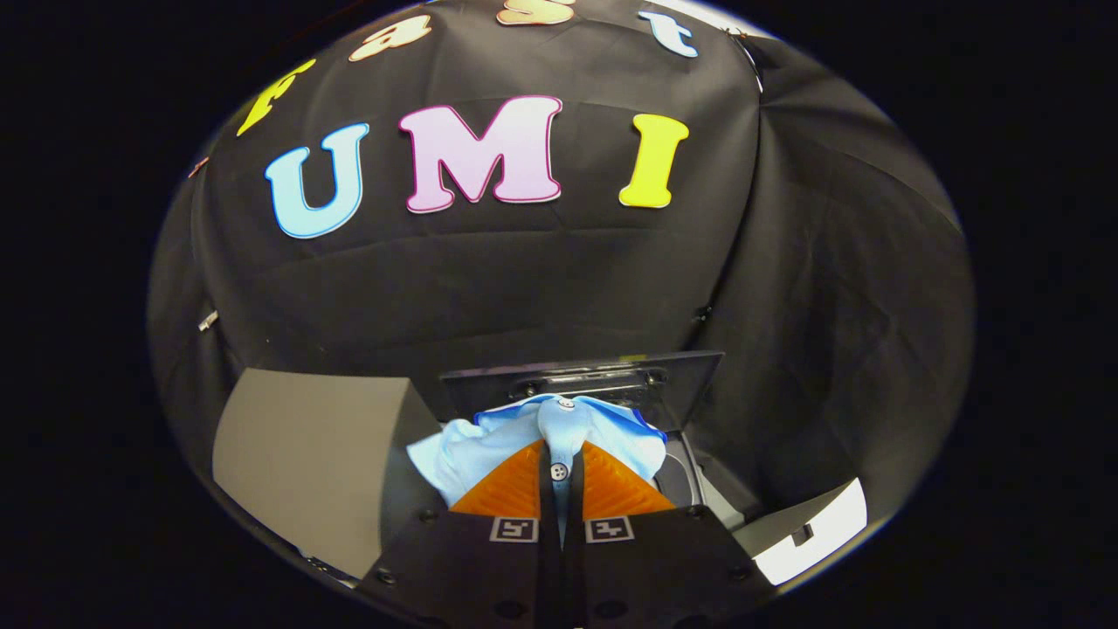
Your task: Put the clothes into the washing machine and then close the washing machine lid.
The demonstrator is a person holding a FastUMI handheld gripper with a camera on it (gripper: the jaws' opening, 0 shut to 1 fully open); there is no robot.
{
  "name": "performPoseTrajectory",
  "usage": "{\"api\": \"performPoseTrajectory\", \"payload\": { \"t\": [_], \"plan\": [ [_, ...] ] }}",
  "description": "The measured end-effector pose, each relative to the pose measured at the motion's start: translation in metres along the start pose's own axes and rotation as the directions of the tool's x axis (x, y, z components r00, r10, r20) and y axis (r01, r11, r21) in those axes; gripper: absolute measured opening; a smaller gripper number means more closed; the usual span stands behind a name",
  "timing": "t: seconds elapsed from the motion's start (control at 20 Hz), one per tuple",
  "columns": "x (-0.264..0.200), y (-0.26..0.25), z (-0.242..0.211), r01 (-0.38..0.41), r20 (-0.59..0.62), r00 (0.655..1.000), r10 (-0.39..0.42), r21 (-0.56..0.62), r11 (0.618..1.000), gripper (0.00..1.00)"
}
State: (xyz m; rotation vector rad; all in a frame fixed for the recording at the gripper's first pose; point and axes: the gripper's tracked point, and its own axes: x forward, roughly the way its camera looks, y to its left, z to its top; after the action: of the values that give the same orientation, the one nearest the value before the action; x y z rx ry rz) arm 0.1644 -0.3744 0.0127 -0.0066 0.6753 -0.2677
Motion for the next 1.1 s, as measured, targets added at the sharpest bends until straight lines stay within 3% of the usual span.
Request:
{"api": "performPoseTrajectory", "payload": {
  "t": [0.55, 1.1],
  "plan": [
    [0.128, -0.054, -0.135, 0.031, -0.196, 0.980, -0.035, -0.021, 0.999, 0.05],
    [0.220, -0.049, -0.258, -0.055, -0.387, 0.922, 0.001, -0.129, 0.990, 0.05]
  ]
}}
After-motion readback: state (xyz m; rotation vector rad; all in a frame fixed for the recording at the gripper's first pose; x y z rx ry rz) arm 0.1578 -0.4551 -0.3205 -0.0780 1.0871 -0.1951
